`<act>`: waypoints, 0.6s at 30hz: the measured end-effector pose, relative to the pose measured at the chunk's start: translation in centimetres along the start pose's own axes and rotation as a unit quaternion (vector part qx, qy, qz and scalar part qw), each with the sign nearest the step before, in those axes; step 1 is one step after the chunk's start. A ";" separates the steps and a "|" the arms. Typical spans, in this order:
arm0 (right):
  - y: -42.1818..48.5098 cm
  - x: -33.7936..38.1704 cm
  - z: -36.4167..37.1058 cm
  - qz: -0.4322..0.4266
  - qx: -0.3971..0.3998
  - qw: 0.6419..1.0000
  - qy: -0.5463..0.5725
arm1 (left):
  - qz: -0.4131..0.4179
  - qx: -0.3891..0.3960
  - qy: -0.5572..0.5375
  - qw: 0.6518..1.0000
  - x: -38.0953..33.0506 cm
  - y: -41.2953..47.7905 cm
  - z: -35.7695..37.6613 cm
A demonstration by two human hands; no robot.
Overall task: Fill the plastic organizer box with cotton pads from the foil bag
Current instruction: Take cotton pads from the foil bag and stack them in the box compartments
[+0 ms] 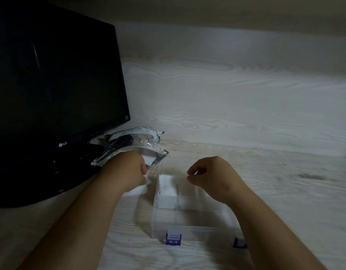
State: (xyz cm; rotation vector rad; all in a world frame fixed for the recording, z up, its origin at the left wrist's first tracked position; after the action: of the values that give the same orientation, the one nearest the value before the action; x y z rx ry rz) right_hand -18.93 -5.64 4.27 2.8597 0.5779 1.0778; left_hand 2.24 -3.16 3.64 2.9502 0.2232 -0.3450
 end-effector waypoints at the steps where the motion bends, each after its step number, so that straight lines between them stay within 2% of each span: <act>1: 0.0 0.0 0.1 0.000 0.001 1.000 0.001 | -0.003 0.012 0.007 1.000 0.1 -0.2 0.2; 6: 0.1 -0.1 0.1 0.000 0.001 1.000 0.000 | 0.005 0.063 0.079 0.995 0.3 -0.6 1.2; 13: 0.0 -0.2 0.2 0.000 0.002 1.000 0.002 | 0.045 0.025 0.121 0.991 -1.0 -0.9 0.2; 18: 0.0 -0.2 0.3 0.002 0.000 1.000 0.005 | 0.038 0.019 0.137 0.990 -1.1 -1.0 -0.2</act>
State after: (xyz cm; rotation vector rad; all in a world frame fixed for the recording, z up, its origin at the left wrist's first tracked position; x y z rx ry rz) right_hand -18.87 -5.70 3.94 2.8590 0.5721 1.0938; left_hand 1.04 -2.26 3.95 3.0254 0.1368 0.0694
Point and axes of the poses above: each hand's wrist, its own y-axis towards the middle knuckle, its own z-axis out of the palm, x = y × z, the point moved 8 cm from there along y, towards the middle knuckle, and after that the axes turned 4 degrees about y, right-handed, at the moved point
